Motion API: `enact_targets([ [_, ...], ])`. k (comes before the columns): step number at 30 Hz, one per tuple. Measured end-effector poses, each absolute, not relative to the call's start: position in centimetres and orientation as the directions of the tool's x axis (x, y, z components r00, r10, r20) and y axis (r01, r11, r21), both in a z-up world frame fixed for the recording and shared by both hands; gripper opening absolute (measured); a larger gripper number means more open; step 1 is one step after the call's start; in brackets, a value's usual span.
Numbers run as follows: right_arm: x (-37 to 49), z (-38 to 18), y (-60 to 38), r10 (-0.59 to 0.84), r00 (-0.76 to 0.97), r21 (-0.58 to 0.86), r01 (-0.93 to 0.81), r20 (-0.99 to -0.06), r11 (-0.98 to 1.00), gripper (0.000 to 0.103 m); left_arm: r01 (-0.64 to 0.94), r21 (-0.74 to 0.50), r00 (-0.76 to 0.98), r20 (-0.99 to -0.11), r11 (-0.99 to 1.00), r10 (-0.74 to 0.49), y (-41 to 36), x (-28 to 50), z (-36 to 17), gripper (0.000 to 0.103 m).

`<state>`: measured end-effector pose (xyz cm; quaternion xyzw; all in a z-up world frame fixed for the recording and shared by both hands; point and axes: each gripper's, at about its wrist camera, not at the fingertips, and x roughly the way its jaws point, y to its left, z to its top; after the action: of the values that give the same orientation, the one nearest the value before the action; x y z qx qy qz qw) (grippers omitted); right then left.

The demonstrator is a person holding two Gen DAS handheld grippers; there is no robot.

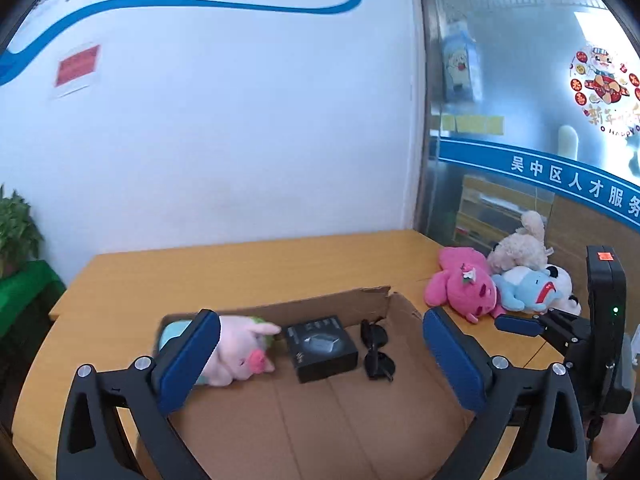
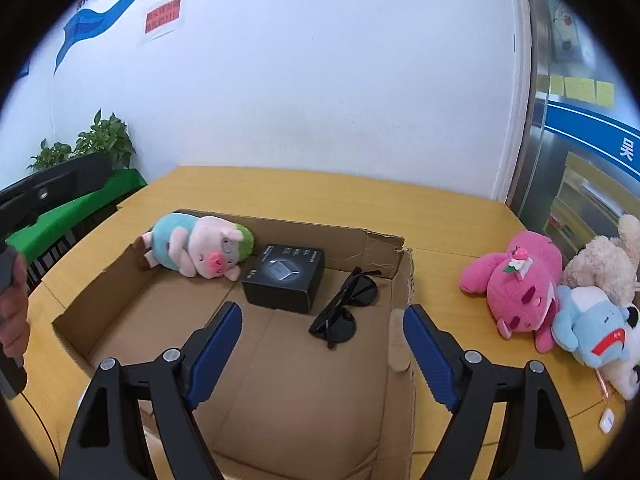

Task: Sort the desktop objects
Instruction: 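Lower the sunglasses into the box and open both tools, then move both tools back out to the clear phone case on the table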

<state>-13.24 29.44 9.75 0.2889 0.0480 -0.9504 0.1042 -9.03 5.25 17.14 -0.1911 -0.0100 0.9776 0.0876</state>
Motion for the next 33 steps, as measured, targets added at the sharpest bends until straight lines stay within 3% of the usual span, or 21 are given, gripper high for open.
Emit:
enact_targets([
  [7, -10.7, 7.5, 29.0, -0.25, -0.752, 0.032, 0.291, -0.609, -0.956, 0.083, -0.104, -0.097, -0.89, -0.435, -0.99, 0.136, 1.6, -4.1, 14.0, 0.103],
  [15, -6.2, 1.8, 29.1, -0.47, -0.539, 0.214, 0.469, -0.698, -0.857, 0.083, -0.111, -0.155, -0.777, -0.602, -0.982, 0.183, -1.1, -0.1, 6.9, 0.102],
  [22, -4.6, -2.0, 27.8, -0.513, -0.431, 0.297, 0.475, -0.743, -0.828, 0.083, -0.133, -0.274, -0.688, -0.666, -0.952, 0.288, -1.1, 0.9, 2.3, 0.101],
  [27, -4.8, -2.4, 26.9, -0.534, -0.408, 0.32, 0.485, -0.741, -0.814, 0.083, -0.241, -0.393, -0.575, -0.679, -0.888, 0.456, 1.6, 0.1, -0.1, 0.087],
  [33, -4.6, -2.9, 27.2, -0.52, -0.395, 0.309, 0.486, -0.757, -0.818, 0.083, -0.25, -0.444, -0.483, -0.713, -0.86, 0.508, 4.0, -1.6, -2.6, 0.086],
])
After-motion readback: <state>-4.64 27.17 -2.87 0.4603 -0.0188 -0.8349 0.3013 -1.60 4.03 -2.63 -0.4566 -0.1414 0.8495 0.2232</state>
